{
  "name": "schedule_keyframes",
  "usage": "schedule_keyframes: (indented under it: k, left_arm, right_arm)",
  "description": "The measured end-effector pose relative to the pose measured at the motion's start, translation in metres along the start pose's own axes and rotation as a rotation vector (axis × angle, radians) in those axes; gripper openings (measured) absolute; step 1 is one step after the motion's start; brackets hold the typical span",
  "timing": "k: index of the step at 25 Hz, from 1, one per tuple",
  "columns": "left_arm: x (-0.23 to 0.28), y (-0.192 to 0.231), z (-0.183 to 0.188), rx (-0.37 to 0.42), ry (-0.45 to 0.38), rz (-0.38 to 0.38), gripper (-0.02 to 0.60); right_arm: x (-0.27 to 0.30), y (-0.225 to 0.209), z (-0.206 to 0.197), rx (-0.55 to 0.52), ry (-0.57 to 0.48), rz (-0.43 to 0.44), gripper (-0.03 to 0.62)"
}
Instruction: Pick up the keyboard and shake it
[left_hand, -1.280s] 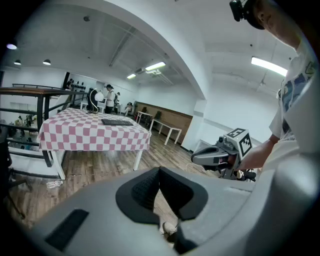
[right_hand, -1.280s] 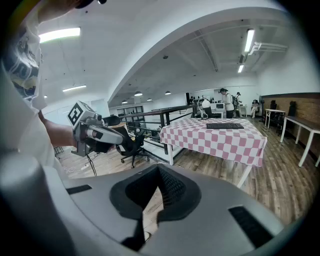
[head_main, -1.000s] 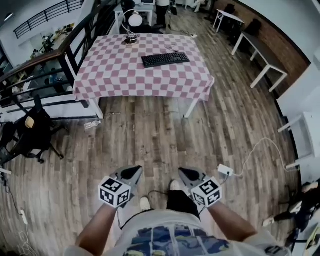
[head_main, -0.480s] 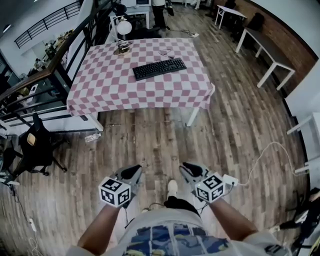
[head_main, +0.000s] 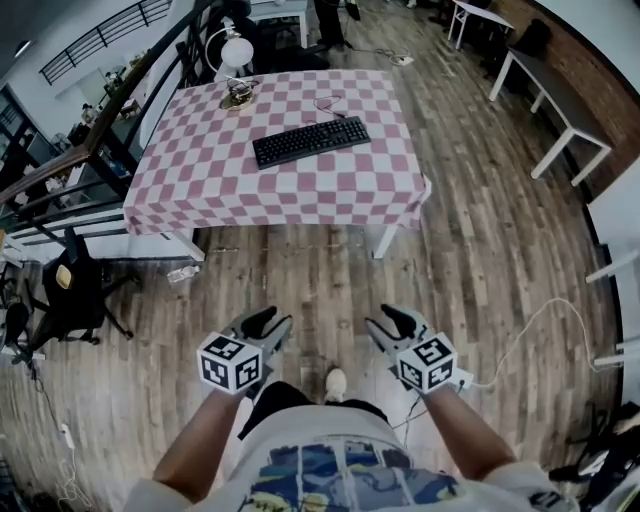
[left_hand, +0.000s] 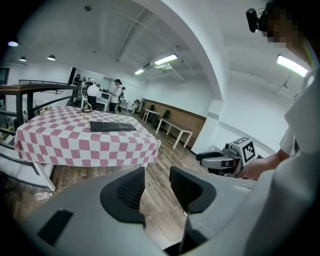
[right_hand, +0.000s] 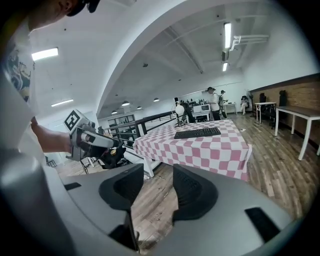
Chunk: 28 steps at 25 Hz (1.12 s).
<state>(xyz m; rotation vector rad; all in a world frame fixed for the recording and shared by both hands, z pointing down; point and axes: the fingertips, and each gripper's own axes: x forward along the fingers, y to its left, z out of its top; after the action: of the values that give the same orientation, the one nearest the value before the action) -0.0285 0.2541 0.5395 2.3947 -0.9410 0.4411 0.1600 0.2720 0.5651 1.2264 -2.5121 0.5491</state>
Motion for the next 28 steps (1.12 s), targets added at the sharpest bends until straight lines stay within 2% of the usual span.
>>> schedule_keyframes:
  k: [6, 11, 15, 21, 28]
  left_arm:
    - [0.036, 0.022, 0.026, -0.012, -0.01, 0.018, 0.155]
    - [0.066, 0.059, 0.045, -0.023, -0.017, 0.008, 0.155]
    - [0.094, 0.107, 0.065, -0.045, -0.014, 0.004, 0.156]
    - [0.14, 0.179, 0.119, -0.051, -0.017, -0.007, 0.155]
    - [0.166, 0.266, 0.164, -0.049, -0.022, 0.001, 0.155]
  right_arm:
    - [0.02, -0.043, 0.005, 0.024, 0.019, -0.009, 0.192]
    - [0.053, -0.076, 0.021, 0.014, 0.038, -0.032, 0.192]
    - [0.089, -0.108, 0.042, 0.02, 0.056, -0.053, 0.192]
    - [0.155, -0.158, 0.089, 0.01, 0.089, -0.075, 0.186]
    - [0.234, -0.197, 0.128, 0.017, 0.12, -0.099, 0.181]
